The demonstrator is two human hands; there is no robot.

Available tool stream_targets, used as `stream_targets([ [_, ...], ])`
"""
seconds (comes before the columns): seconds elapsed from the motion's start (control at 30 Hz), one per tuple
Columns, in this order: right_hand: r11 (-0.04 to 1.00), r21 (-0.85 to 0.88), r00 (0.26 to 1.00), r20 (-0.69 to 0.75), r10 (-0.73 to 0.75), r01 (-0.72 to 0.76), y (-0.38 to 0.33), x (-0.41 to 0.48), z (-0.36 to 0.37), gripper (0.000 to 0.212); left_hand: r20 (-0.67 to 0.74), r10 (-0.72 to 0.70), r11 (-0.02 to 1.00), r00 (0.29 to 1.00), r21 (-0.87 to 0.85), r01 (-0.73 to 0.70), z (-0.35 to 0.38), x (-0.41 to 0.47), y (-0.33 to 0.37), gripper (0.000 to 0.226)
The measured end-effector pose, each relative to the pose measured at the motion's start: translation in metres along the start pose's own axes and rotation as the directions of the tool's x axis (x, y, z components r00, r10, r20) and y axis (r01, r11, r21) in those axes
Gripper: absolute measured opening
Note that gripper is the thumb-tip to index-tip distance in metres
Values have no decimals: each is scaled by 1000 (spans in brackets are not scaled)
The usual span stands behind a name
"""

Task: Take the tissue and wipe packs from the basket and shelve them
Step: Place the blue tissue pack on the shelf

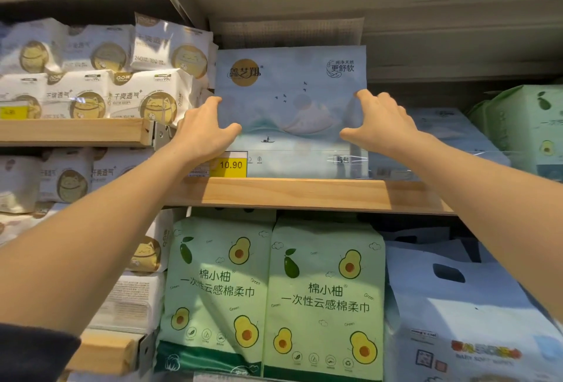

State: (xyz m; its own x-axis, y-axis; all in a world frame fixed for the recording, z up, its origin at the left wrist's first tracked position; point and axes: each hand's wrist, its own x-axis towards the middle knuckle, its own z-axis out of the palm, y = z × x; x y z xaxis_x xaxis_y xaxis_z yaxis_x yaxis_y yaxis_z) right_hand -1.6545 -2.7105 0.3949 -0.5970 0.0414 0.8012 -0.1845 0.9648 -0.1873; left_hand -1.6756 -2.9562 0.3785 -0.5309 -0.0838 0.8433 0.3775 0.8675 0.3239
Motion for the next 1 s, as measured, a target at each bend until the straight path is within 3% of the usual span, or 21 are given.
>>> stream_targets([
  [0.57, 998, -64, 999, 29, -20, 22, -18, -86, -53, 65, 159, 212, 977, 964, -22, -211, -58, -56, -7, 66],
  [1.0, 999, -48, 982, 189, 22, -13, 3, -164, -104, 76, 241, 185, 982, 953, -64, -175, -122, -121, -3, 68],
])
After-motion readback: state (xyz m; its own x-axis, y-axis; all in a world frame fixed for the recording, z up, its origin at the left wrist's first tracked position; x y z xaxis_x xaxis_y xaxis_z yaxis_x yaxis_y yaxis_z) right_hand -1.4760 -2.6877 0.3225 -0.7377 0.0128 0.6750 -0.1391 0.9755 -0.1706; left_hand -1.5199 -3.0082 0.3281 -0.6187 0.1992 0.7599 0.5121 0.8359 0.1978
